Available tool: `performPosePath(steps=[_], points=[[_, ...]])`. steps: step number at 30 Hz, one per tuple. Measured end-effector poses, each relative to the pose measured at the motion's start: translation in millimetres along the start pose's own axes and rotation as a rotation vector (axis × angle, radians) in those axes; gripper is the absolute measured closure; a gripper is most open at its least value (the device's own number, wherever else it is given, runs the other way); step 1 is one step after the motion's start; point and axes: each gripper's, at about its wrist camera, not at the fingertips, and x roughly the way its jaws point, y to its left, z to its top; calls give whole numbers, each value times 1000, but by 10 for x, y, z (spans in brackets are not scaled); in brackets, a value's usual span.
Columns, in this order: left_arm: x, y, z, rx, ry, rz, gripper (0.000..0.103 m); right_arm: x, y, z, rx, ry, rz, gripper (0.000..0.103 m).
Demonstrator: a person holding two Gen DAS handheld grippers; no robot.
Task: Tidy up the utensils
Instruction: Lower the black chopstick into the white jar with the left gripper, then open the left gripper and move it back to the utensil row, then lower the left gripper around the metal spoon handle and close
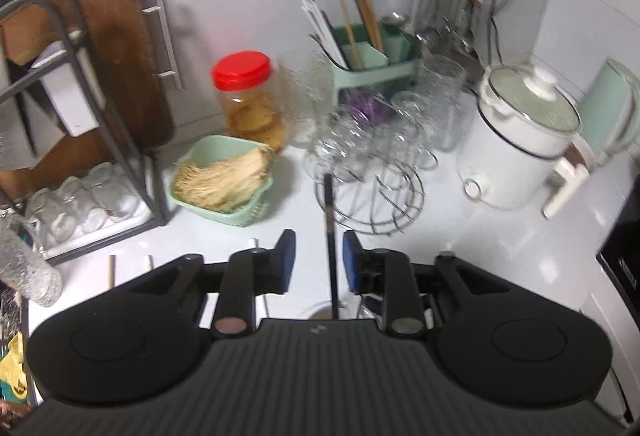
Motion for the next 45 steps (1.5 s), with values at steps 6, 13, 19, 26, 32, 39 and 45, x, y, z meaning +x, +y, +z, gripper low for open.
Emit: performPosePath(steps=[6,13,19,26,32,39,45], points=[[-199,129,-56,-58,-42,56,68,-28,-54,51,26,-27,47,0],[-424,345,-266,-153,-64,123,68,-149,-43,29,-5,-48,49,0],[-514,503,-529,-239,-53,194,68,-155,-6,63,-6,-21,26,2],[-621,647,-861,-332,-45,252,68,-234,-5,-36,17,-39,13,11],[-597,826,-1133,-395,-10,278,68,-285,50,-142,27,-75,-13,14],[-448,1083,-1389,-431,30,263,68,-294,74,-184,-4,-89,-22,13],[-318,1282,-1440,-397,57,231,68,-288,120,-196,31,-96,-52,14]])
